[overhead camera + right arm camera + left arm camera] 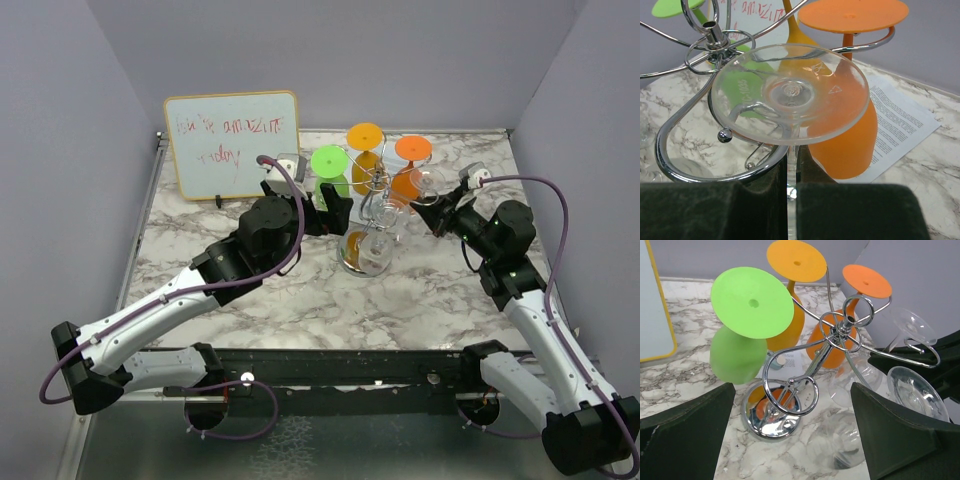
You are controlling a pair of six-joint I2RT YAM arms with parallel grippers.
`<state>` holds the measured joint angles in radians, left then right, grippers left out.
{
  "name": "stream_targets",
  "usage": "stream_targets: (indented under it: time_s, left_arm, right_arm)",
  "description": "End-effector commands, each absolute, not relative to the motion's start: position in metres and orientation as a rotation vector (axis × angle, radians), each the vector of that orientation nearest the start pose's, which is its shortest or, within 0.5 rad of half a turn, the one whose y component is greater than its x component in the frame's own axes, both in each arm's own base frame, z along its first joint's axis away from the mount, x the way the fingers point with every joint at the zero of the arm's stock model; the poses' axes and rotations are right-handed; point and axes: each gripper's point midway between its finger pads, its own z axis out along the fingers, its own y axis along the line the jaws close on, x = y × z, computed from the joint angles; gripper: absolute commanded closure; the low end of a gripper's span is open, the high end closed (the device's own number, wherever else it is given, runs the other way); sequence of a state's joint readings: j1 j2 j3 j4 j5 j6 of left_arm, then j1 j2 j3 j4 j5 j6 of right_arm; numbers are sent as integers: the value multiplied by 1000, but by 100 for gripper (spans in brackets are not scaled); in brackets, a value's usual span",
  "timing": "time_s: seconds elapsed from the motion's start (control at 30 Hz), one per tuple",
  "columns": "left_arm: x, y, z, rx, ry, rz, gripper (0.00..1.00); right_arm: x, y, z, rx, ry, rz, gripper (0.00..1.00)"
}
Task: Place the wine glass upside down on the wine glass rack
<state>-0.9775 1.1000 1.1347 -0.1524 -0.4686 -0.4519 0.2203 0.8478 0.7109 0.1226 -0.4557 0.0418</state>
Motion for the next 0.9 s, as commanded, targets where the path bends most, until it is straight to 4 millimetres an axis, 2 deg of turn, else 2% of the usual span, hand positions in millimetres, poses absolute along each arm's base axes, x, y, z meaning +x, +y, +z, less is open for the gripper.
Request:
stream_targets:
  time_s: [0.0,0.2,0.4,0.87]
  left_arm:
    - [270,-273,366,30,1676,-661,1]
    - [274,-278,359,38,1691,-644,1]
    - [278,-283,355,48,1701,-632,7]
    - [281,-286,352,50,1701,-625,11]
  right_arm:
    - [290,163,316,-572,1419,639,99]
    - [287,172,313,-569,1444,728,99]
    - [286,177,308,-587,1453,770,99]
    - [263,190,308,-694,1400,866,99]
